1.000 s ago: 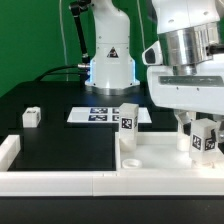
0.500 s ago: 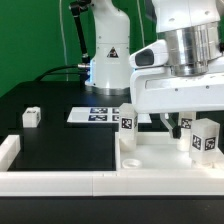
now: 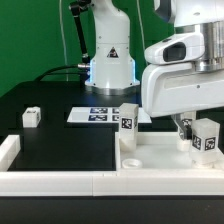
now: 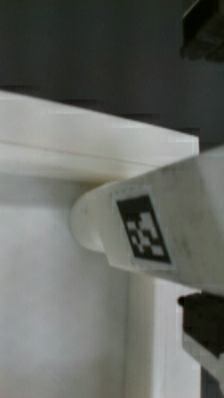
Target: Assemble square table
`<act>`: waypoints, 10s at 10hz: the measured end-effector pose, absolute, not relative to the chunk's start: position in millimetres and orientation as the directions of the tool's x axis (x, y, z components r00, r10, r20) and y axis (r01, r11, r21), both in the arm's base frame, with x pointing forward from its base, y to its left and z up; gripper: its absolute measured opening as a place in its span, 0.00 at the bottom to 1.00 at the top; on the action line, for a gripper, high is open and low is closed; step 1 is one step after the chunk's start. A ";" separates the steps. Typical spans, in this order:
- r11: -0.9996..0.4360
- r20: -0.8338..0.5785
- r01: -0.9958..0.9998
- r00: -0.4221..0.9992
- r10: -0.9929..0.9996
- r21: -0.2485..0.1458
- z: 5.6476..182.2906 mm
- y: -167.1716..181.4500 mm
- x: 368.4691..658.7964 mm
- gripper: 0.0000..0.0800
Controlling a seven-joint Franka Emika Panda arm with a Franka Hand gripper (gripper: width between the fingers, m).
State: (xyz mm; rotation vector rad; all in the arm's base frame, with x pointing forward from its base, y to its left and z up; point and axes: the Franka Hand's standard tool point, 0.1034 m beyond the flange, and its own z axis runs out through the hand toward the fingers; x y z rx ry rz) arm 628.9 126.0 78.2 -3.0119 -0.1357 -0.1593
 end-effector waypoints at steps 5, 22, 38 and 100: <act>-0.968 0.069 -0.208 0.973 -0.219 -0.139 76.2 120.8 628.4 0.37; -0.738 -0.082 -0.655 0.754 -0.651 -0.164 71.3 126.7 618.2 0.81; -0.467 -0.077 -0.870 0.482 -0.873 -0.157 69.1 118.6 623.2 0.36; 0.300 -0.224 -0.951 -0.277 -0.934 -0.076 65.6 118.4 629.1 0.36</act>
Offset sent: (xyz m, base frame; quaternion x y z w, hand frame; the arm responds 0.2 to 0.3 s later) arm 0.0000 0.0000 0.0000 0.0000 0.0000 0.1296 0.9916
